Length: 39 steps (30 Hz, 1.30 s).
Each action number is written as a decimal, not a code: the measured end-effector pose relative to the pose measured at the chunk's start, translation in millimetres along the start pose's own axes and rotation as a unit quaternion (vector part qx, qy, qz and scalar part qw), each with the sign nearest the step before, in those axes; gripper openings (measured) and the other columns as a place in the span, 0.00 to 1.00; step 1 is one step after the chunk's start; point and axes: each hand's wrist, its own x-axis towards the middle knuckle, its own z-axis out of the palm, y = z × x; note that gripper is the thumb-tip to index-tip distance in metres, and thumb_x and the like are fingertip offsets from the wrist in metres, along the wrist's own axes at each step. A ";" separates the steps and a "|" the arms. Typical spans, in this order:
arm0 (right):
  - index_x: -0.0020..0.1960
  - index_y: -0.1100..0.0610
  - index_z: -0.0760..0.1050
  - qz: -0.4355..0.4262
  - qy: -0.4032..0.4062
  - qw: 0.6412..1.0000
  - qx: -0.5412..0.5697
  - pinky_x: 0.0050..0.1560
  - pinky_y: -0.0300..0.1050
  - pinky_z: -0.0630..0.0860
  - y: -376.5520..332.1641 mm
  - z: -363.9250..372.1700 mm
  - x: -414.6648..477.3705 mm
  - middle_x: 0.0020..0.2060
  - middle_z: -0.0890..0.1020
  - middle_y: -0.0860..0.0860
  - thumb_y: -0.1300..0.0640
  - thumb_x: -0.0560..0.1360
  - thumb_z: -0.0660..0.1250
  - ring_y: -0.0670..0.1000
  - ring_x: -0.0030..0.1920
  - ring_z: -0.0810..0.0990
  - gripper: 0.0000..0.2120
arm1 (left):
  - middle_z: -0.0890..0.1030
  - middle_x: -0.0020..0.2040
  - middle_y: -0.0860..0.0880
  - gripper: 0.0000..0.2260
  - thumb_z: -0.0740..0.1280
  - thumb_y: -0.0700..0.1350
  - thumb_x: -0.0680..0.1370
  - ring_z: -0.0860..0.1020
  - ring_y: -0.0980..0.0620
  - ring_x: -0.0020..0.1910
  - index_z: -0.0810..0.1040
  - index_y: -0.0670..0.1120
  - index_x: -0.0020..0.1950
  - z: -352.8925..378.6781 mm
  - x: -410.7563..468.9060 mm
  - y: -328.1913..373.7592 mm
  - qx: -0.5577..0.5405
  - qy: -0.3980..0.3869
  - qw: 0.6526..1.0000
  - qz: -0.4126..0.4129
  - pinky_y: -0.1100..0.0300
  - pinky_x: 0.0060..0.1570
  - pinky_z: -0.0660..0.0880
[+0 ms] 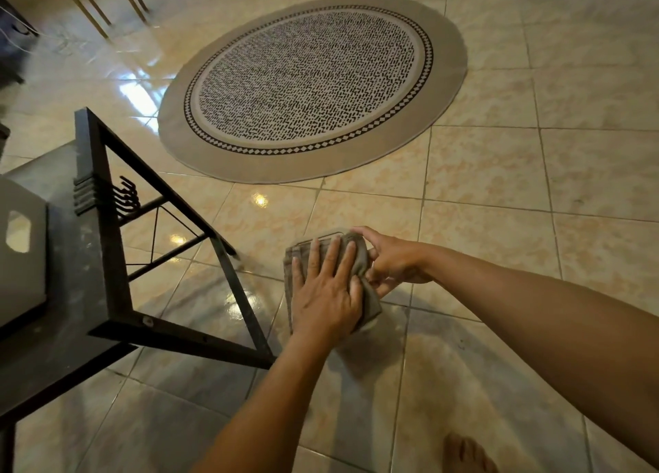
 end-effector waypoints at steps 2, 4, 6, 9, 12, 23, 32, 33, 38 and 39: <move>0.78 0.38 0.48 -0.007 0.005 1.000 0.001 0.40 0.53 0.84 -0.1 1.2 1.5 0.49 0.77 0.58 0.77 0.75 0.61 0.54 0.42 0.82 0.47 | 0.36 0.81 0.52 0.27 0.41 0.58 0.82 0.32 0.48 0.78 0.38 0.57 0.80 -4.4 13.5 -14.9 -0.018 0.003 0.999 -0.033 0.40 0.76 0.35; 0.79 0.39 0.49 -0.009 0.016 1.000 0.006 0.38 0.50 0.83 0.6 -0.3 1.6 0.41 0.75 0.56 0.76 0.75 0.62 0.52 0.37 0.80 0.46 | 0.36 0.81 0.51 0.27 0.41 0.58 0.82 0.31 0.47 0.78 0.37 0.56 0.80 -7.2 13.8 -23.9 -0.042 0.005 0.995 -0.090 0.40 0.76 0.36; 0.79 0.39 0.50 -0.005 0.013 1.000 0.010 0.37 0.50 0.83 1.5 -1.1 0.9 0.41 0.75 0.56 0.76 0.75 0.63 0.51 0.37 0.79 0.46 | 0.34 0.81 0.50 0.27 0.41 0.57 0.83 0.30 0.46 0.78 0.37 0.55 0.80 -4.0 -5.3 -14.9 -0.039 0.002 0.995 -0.089 0.40 0.76 0.35; 0.78 0.38 0.50 -0.005 0.002 1.000 0.006 0.41 0.55 0.84 1.9 -0.3 1.8 0.52 0.79 0.60 0.78 0.73 0.62 0.56 0.43 0.82 0.48 | 0.35 0.80 0.51 0.27 0.44 0.57 0.83 0.32 0.46 0.78 0.37 0.56 0.80 3.7 -19.6 6.3 -0.020 0.004 0.999 -0.027 0.42 0.76 0.34; 0.78 0.38 0.50 -0.005 0.012 1.000 0.001 0.48 0.61 0.83 1.9 0.2 1.8 0.51 0.79 0.60 0.78 0.73 0.60 0.57 0.45 0.82 0.48 | 0.37 0.81 0.51 0.27 0.44 0.56 0.84 0.35 0.46 0.79 0.39 0.55 0.81 2.7 9.7 -2.9 -0.021 0.019 0.999 -0.019 0.41 0.77 0.39; 0.77 0.38 0.52 -0.003 0.014 1.000 -0.002 0.39 0.54 0.83 4.2 0.9 4.1 0.52 0.78 0.60 0.78 0.72 0.60 0.56 0.43 0.81 0.47 | 0.39 0.82 0.49 0.27 0.43 0.56 0.83 0.35 0.46 0.79 0.39 0.53 0.81 5.6 14.4 0.2 -0.019 0.019 0.999 -0.035 0.43 0.78 0.37; 0.77 0.38 0.51 -0.001 0.011 1.000 -0.004 0.50 0.63 0.81 2.1 3.7 3.6 0.52 0.79 0.61 0.78 0.72 0.60 0.58 0.45 0.81 0.47 | 0.35 0.81 0.50 0.28 0.43 0.56 0.83 0.32 0.45 0.79 0.37 0.54 0.81 7.9 -8.6 8.3 -0.018 0.011 0.999 -0.033 0.41 0.77 0.36; 0.77 0.38 0.51 -0.005 0.010 1.000 -0.005 0.50 0.63 0.81 3.0 3.6 3.4 0.49 0.79 0.60 0.78 0.73 0.59 0.57 0.44 0.81 0.47 | 0.36 0.81 0.50 0.27 0.44 0.56 0.84 0.33 0.45 0.79 0.38 0.54 0.81 4.1 1.5 3.4 -0.019 0.016 0.999 -0.029 0.41 0.77 0.37; 0.78 0.38 0.51 -0.014 0.020 0.999 -0.021 0.46 0.57 0.84 -2.6 2.8 1.7 0.40 0.76 0.56 0.75 0.75 0.62 0.54 0.40 0.81 0.45 | 0.36 0.81 0.50 0.27 0.44 0.57 0.84 0.31 0.46 0.78 0.37 0.55 0.81 -4.1 16.0 -19.2 -0.040 0.013 0.997 -0.070 0.41 0.76 0.34; 0.78 0.38 0.52 -0.020 0.021 0.999 -0.028 0.48 0.59 0.84 -4.2 1.8 3.4 0.40 0.76 0.56 0.75 0.75 0.63 0.54 0.40 0.82 0.45 | 0.36 0.81 0.51 0.27 0.44 0.57 0.84 0.31 0.46 0.78 0.37 0.55 0.80 -2.0 14.3 -18.9 -0.041 0.013 0.997 -0.062 0.42 0.76 0.33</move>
